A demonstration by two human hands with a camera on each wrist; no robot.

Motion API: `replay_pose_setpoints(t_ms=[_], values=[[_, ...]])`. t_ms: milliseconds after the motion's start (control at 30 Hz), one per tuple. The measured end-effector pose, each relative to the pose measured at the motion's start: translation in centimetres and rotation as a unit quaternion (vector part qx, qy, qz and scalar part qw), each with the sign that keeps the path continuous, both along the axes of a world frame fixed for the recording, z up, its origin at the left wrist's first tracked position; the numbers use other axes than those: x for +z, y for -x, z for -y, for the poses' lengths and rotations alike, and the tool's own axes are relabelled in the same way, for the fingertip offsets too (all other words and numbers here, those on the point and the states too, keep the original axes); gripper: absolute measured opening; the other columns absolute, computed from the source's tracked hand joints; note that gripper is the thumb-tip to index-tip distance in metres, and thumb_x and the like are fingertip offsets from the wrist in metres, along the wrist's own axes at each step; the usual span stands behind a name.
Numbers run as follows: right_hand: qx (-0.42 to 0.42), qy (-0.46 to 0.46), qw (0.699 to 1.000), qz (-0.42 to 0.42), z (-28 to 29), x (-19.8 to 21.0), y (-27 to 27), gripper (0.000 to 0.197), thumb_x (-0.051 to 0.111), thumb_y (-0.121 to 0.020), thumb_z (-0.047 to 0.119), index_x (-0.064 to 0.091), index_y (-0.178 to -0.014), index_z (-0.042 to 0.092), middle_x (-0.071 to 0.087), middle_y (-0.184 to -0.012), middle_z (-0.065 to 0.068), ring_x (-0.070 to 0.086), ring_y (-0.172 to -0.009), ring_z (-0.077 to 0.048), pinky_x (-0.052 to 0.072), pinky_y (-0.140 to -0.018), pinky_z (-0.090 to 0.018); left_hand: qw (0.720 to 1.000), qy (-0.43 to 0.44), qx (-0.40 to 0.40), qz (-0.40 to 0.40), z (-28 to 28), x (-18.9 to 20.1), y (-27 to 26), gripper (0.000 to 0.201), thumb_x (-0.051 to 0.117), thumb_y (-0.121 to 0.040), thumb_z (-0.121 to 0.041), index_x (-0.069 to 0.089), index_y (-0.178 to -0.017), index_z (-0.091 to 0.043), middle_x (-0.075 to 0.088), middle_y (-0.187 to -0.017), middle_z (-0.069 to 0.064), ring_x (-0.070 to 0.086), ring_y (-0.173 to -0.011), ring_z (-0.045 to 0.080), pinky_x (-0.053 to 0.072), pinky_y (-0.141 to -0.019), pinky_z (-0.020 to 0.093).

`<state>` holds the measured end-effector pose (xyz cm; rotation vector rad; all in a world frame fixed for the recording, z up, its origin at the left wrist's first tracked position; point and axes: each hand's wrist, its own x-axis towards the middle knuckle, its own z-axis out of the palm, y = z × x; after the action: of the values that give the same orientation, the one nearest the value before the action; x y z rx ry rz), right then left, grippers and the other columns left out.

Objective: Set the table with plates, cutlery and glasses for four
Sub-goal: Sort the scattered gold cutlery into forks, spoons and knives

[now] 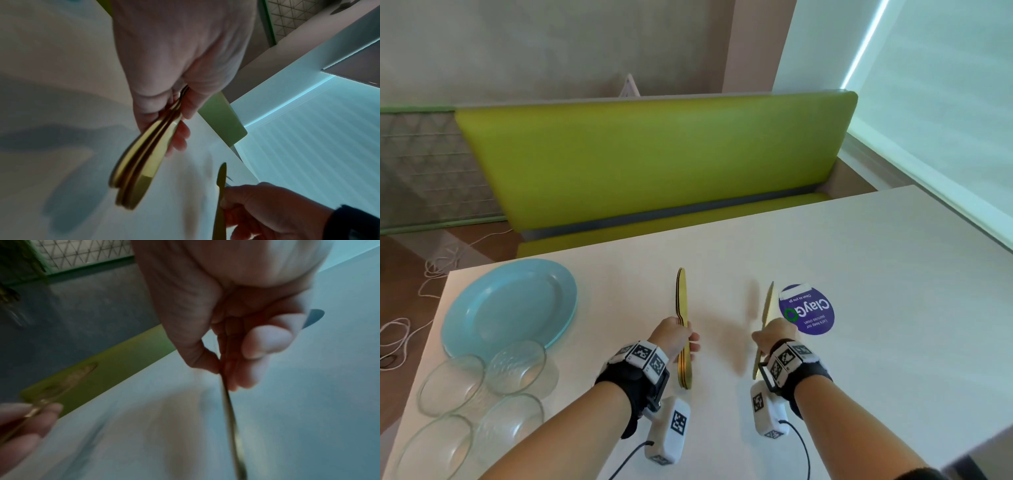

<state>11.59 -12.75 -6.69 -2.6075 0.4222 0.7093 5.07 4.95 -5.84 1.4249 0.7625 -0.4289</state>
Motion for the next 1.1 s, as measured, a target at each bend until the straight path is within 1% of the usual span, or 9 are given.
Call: replay_pose_setpoints(t_ms=[67, 200, 300, 433, 567, 733, 900, 1000, 1100], values=[[0.054, -0.031, 0.998, -0.026, 0.0, 0.8, 1.3, 0.018, 0.054, -0.088, 0.018, 0.064, -0.078, 0.007, 0.07, -0.081, -0.007, 0.065, -0.064, -0.018, 0.055, -0.057, -0.024, 1.0, 0.012, -0.001, -0.001, 0.4, 0.4, 0.8, 0.009, 0.039, -0.098, -0.009, 0.048, -0.094, -0.009, 0.057, -0.081, 0.008, 0.059, -0.068, 0.021, 0.051, -0.062, 0.034], [0.104, -0.176, 0.978, -0.045, -0.8, 2.6, 4.7, 0.023, 0.05, -0.093, 0.014, 0.058, -0.071, 0.018, 0.066, -0.073, 0.002, 0.057, -0.055, -0.008, 0.044, -0.047, -0.017, 0.999, 0.023, -0.027, 0.002, 1.0, 1.4, 3.2, 0.011, 0.043, -0.097, -0.013, 0.05, -0.089, -0.01, 0.059, -0.084, 0.009, 0.059, -0.071, 0.02, 0.054, -0.065, 0.035], [0.099, -0.237, 0.965, -0.042, -2.0, 3.8, 7.8, 0.022, 0.053, -0.094, 0.013, 0.058, -0.073, 0.018, 0.063, -0.069, 0.004, 0.053, -0.053, -0.007, 0.041, -0.046, -0.017, 0.998, 0.03, -0.053, 0.017, 0.9, 1.9, 5.4, 0.013, 0.045, -0.097, -0.016, 0.051, -0.088, -0.009, 0.057, -0.084, 0.008, 0.058, -0.072, 0.021, 0.054, -0.067, 0.036], [0.109, -0.255, 0.959, -0.058, -4.0, 4.6, 14.0, 0.023, 0.051, -0.095, 0.013, 0.059, -0.073, 0.017, 0.062, -0.07, 0.004, 0.051, -0.051, -0.006, 0.041, -0.045, -0.016, 0.993, 0.02, -0.106, 0.044, 0.0, 1.7, 10.3, 0.016, 0.046, -0.096, -0.021, 0.055, -0.093, -0.008, 0.06, -0.089, 0.01, 0.061, -0.08, 0.025, 0.055, -0.07, 0.037], [0.102, -0.253, 0.959, -0.07, -5.8, 4.6, 20.8, 0.024, 0.052, -0.094, 0.011, 0.059, -0.072, 0.017, 0.064, -0.07, 0.003, 0.051, -0.05, -0.006, 0.04, -0.045, -0.016, 0.987, -0.017, -0.149, 0.06, -1.5, 1.1, 15.7, 0.017, 0.049, -0.093, -0.024, 0.057, -0.088, -0.01, 0.065, -0.089, 0.014, 0.067, -0.092, 0.035, 0.055, -0.088, 0.05], [0.079, -0.235, 0.966, -0.069, -7.5, 3.9, 28.0, 0.024, 0.054, -0.092, 0.01, 0.06, -0.07, 0.017, 0.065, -0.07, 0.001, 0.05, -0.047, -0.006, 0.037, -0.044, -0.017, 0.979, -0.035, -0.194, 0.058, -3.0, 0.7, 22.3, 0.013, 0.05, -0.09, -0.015, 0.059, -0.084, -0.008, 0.068, -0.092, 0.021, 0.069, -0.094, 0.038, 0.056, -0.086, 0.049], [0.13, -0.164, 0.976, -0.066, -9.4, 3.7, 32.8, 0.02, 0.057, -0.09, 0.015, 0.06, -0.071, 0.022, 0.064, -0.067, 0.008, 0.052, -0.051, -0.005, 0.041, -0.046, -0.016, 0.962, -0.094, -0.25, 0.056, -4.0, 0.3, 27.1, 0.009, 0.053, -0.089, -0.014, 0.056, -0.082, -0.01, 0.064, -0.087, 0.015, 0.063, -0.079, 0.028, 0.055, -0.073, 0.036], [0.134, -0.13, 0.981, -0.047, -10.2, 3.5, 34.4, 0.022, 0.06, -0.089, 0.024, 0.058, -0.068, 0.023, 0.062, -0.065, 0.011, 0.051, -0.05, -0.003, 0.041, -0.045, -0.014, 0.937, -0.184, -0.291, 0.061, -4.7, -0.2, 28.7, 0.016, 0.051, -0.09, -0.016, 0.061, -0.097, -0.007, 0.068, -0.103, 0.016, 0.061, -0.084, 0.025, 0.047, -0.069, 0.029], [0.109, -0.102, 0.988, -0.031, -9.9, 3.6, 34.9, 0.022, 0.062, -0.087, 0.025, 0.057, -0.066, 0.022, 0.061, -0.063, 0.009, 0.051, -0.048, -0.004, 0.039, -0.038, -0.013, 0.876, -0.329, -0.347, 0.064, -6.2, -0.7, 30.0, 0.029, 0.048, -0.091, -0.017, 0.059, -0.115, -0.004, 0.064, -0.119, 0.013, 0.061, -0.109, 0.027, 0.048, -0.084, 0.029]])
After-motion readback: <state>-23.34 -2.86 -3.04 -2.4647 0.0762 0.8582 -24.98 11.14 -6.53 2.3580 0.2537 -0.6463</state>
